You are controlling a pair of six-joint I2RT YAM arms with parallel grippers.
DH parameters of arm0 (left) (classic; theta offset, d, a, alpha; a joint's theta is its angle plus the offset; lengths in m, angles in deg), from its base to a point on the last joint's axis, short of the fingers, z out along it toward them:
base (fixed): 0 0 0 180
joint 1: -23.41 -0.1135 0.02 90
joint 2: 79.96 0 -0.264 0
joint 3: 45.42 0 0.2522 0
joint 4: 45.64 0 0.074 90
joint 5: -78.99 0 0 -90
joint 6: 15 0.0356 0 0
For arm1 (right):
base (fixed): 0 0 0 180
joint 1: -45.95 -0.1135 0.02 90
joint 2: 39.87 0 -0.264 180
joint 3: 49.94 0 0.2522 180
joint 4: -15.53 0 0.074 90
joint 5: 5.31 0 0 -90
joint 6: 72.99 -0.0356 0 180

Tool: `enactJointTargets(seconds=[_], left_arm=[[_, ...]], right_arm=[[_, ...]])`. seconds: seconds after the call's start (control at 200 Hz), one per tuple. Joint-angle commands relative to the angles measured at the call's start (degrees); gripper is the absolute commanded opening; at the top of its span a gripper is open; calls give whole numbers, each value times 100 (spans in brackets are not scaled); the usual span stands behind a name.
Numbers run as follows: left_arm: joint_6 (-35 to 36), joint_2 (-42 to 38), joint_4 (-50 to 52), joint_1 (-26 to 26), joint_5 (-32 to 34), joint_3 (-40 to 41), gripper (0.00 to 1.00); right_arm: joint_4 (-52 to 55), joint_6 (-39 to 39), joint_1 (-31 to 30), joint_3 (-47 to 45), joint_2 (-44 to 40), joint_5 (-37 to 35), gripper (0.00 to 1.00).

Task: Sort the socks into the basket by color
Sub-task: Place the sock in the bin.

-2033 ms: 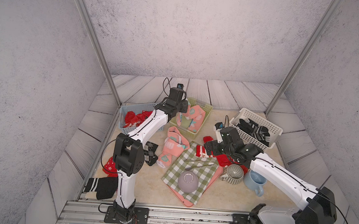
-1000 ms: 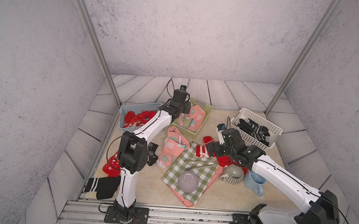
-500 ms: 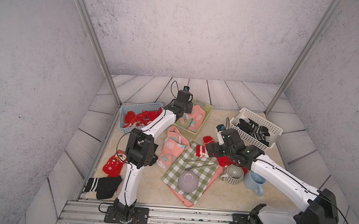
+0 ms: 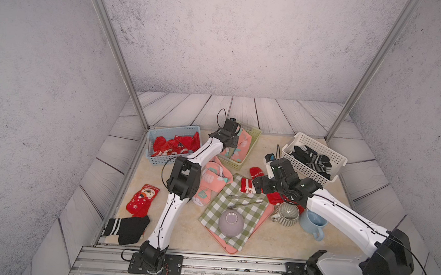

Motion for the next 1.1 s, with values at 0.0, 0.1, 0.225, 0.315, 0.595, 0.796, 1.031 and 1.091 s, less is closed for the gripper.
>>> enactJointTargets(seconds=[0.0,0.1,0.225,0.315,0.595,0.796,1.031,1.091], left_arm=[[-122,61,109,27,-89,-99,15],[-154,-57,-32,26,-157,82,29],[-192,-314,-239,37,-215,388,44],[-245,-588,-453,36,-278,663,49],[-352,-1269,-876,71,-560,1081,50],[-389,-1471,-1016,81,-707,1183,50],[-400,-793,-594,45,-747,472,50],[-414,-632,-556,37,-773,385,51]], right_arm=[[35,20,23,-41,39,24,99],[38,22,25,-49,34,15,99],[19,16,30,-67,38,39,99],[7,8,32,-67,30,33,99],[18,-24,39,-58,22,-14,99],[5,-73,35,-58,65,24,99],[64,-102,51,-49,65,-9,99],[70,-96,58,-58,26,-35,99]])
